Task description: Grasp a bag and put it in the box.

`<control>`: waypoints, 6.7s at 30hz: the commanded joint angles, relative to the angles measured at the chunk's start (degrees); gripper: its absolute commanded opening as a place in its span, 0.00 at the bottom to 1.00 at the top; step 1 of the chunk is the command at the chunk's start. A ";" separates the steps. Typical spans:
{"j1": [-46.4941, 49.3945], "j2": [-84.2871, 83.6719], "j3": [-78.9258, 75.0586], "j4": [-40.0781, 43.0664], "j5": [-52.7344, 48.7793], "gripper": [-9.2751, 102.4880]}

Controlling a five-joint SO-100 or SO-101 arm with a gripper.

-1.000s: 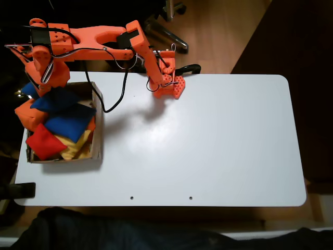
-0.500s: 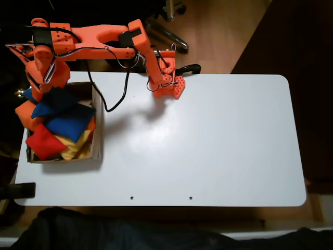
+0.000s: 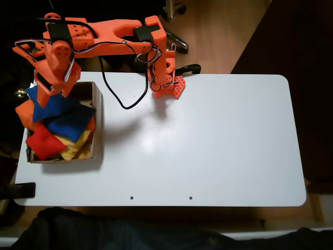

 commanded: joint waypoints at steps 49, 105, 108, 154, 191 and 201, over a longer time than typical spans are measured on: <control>-25.22 36.65 14.85 -0.62 13.45 0.84; -63.90 80.60 65.04 -18.37 34.01 0.73; -64.51 82.79 67.85 -18.46 34.01 0.73; -64.60 90.62 89.30 -8.70 29.97 0.08; -63.90 90.62 92.81 -6.15 30.15 0.08; -63.90 90.62 92.81 -6.15 30.15 0.08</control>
